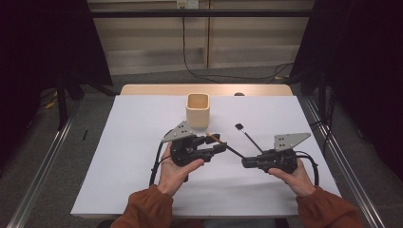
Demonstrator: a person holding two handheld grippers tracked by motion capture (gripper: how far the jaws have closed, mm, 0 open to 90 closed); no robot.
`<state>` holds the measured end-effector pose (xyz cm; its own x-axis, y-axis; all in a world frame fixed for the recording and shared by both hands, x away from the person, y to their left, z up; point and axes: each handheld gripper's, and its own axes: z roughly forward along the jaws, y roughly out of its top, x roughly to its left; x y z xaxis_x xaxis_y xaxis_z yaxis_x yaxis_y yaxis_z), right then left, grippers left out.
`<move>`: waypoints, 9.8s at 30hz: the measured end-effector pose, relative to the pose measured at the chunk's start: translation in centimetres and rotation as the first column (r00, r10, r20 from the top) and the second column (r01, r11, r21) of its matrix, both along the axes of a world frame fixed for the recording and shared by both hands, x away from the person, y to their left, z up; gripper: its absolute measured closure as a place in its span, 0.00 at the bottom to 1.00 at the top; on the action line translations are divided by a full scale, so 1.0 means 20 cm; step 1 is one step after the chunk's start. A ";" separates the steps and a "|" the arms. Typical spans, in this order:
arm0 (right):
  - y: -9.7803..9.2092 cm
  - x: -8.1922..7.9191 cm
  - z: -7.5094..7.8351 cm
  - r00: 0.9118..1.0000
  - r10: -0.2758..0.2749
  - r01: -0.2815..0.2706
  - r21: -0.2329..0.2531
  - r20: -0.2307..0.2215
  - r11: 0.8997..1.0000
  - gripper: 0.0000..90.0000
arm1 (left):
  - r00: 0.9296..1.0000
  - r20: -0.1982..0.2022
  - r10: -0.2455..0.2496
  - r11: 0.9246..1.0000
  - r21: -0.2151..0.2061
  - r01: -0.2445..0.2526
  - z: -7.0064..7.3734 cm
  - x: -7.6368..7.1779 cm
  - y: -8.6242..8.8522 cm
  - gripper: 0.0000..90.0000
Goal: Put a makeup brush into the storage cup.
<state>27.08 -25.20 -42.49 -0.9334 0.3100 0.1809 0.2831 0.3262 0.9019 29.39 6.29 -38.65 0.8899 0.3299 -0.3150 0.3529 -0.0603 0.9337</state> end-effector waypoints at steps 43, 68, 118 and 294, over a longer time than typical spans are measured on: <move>0.03 0.01 -0.01 0.999 -0.047 0.047 0.007 0.011 0.999 0.32 | 0.995 -0.010 -0.095 0.995 0.013 0.095 0.06 -0.02 0.01 0.93; -0.01 0.01 -0.01 0.989 -0.150 0.151 0.037 -0.015 0.988 0.00 | 0.999 0.011 -0.039 0.997 0.065 0.038 0.06 0.00 0.04 0.93; -0.24 -0.28 -0.10 0.885 -0.459 0.455 0.063 0.080 0.888 0.00 | 0.994 0.062 0.090 0.989 0.114 -0.097 0.15 0.09 0.26 0.93; -0.23 -0.27 -0.12 0.835 -0.544 0.540 0.064 0.081 0.839 0.00 | 0.918 0.128 0.375 0.893 0.214 -0.395 -0.02 0.53 0.33 0.04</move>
<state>21.61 -29.81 -44.94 -0.6308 0.7660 0.1244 0.3200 0.1107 0.9409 39.96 12.79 -39.14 0.6974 0.7065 -0.1203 0.3155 -0.1520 0.9367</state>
